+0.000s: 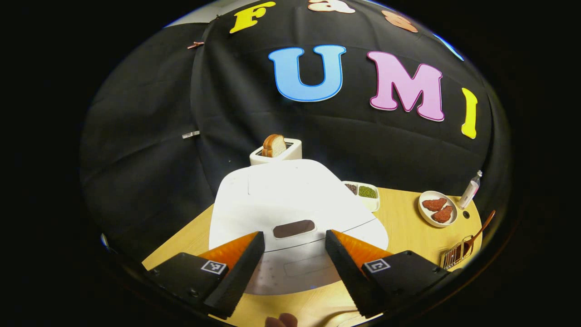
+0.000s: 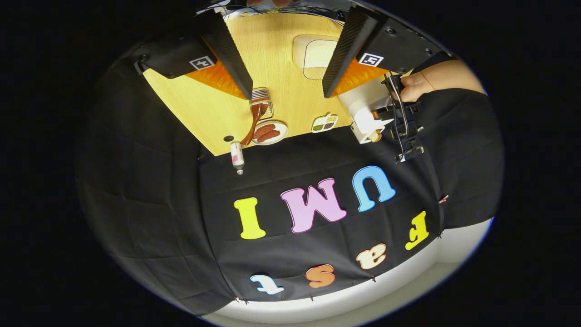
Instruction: Close the left gripper, press the button to open the rice cooker; take a wooden spoon from the chopstick holder with the right hand, scoop a spoonful of rice and pour it into the rice cooker, then put the wooden spoon back into the chopstick holder.
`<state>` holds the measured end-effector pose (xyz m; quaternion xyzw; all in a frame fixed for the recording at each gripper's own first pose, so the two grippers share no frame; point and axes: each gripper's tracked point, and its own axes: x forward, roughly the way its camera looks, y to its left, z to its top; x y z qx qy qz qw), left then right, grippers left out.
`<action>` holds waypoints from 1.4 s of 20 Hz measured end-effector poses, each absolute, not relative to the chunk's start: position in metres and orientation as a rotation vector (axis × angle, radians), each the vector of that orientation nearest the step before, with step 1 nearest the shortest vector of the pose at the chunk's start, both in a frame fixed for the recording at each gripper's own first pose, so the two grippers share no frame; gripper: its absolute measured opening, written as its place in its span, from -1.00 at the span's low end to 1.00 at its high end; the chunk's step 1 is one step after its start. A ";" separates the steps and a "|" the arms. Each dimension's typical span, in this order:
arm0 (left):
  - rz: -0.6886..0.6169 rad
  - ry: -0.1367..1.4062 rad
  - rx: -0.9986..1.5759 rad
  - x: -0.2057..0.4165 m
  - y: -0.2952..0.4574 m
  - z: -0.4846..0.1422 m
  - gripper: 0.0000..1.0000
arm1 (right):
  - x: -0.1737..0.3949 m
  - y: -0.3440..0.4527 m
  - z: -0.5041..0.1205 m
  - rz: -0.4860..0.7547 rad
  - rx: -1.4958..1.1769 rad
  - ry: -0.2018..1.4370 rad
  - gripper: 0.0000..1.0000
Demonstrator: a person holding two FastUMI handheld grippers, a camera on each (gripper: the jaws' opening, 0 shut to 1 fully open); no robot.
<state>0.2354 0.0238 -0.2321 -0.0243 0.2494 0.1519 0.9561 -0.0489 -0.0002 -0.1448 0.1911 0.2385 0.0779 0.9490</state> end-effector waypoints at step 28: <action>0.035 0.006 -0.002 0.005 -0.029 -0.014 0.87 | 0.008 0.015 -0.070 0.196 0.199 0.225 0.97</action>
